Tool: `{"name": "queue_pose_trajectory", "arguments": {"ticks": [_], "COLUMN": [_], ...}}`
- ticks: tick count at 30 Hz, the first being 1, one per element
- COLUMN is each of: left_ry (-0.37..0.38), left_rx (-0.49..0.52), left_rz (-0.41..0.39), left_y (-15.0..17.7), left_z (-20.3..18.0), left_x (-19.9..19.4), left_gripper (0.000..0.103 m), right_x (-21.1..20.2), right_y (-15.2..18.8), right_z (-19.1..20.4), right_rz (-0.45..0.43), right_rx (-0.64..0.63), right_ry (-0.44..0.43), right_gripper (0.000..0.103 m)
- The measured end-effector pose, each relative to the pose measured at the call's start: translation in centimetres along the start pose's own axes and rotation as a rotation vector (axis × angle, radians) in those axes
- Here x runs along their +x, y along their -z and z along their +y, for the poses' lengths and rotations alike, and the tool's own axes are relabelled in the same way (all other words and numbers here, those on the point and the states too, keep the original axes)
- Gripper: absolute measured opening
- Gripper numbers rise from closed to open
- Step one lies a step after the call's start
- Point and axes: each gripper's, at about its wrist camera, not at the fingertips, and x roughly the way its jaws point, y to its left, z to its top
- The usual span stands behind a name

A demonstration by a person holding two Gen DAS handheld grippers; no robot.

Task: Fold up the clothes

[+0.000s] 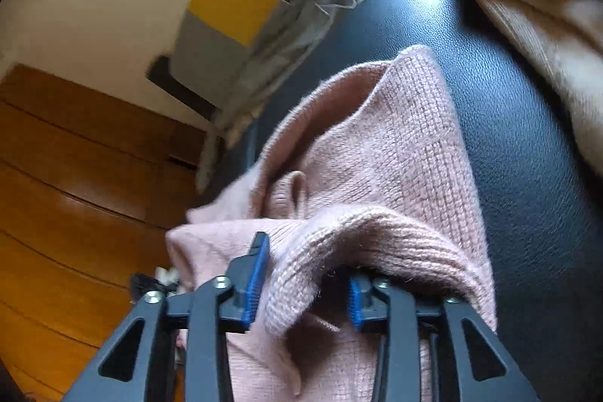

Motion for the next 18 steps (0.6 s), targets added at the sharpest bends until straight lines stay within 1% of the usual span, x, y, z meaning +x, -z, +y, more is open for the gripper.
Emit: {"name": "queue_pose_trajectory", "arguments": {"ticks": [2,5,6,8,10,11,12,13,14,15,17,18], "left_ry": [-0.011,-0.028,-0.023,-0.012,0.005,0.014,0.022,0.031,0.040,0.048,0.065,0.074], "left_rx": [0.015,0.038,0.031,-0.002,-0.002,-0.001,-0.001,0.000,0.000,0.001,0.002,0.002], "left_rz": [-0.001,-0.003,0.001,-0.008,-0.016,-0.020,-0.024,-0.028,-0.032,-0.036,-0.044,-0.048], "left_y": [1.2,3.0,3.6,5.0,5.9,6.3,6.7,7.2,7.6,8.1,8.9,9.4], "left_z": [-0.1,-0.1,0.0,0.6,0.4,0.2,0.1,0.0,-0.2,-0.3,-0.5,-0.7], "left_x": [-0.5,-1.1,-1.6,-3.0,-3.8,-4.3,-4.7,-5.1,-5.6,-6.0,-6.9,-7.3], "left_gripper": [0.012,0.011,0.011,0.011,0.013,0.020,0.026,0.027,0.030,0.035,0.042,0.045], "right_x": [-0.3,-0.7,-1.0,-2.0,-3.1,-3.6,-4.1,-4.6,-5.3,-5.8,-6.6,-6.7], "right_y": [1.0,3.4,4.2,5.6,6.7,7.0,7.3,7.5,7.9,8.2,8.9,9.2], "right_z": [0.2,1.5,1.7,1.7,1.4,1.4,1.4,1.6,2.0,2.6,3.7,4.1], "right_rz": [0.003,0.038,0.045,0.052,0.051,0.048,0.046,0.040,0.029,0.025,0.025,0.029], "right_rx": [-0.009,-0.114,-0.128,-0.135,-0.097,-0.072,-0.047,-0.031,-0.029,-0.037,-0.060,-0.069], "right_ry": [-0.007,0.043,0.045,0.033,0.005,-0.007,-0.018,-0.045,-0.079,-0.093,-0.105,-0.111], "right_gripper": [0.039,0.039,0.039,0.039,0.039,0.041,0.049,0.054,0.064,0.072,0.080,0.080]}}
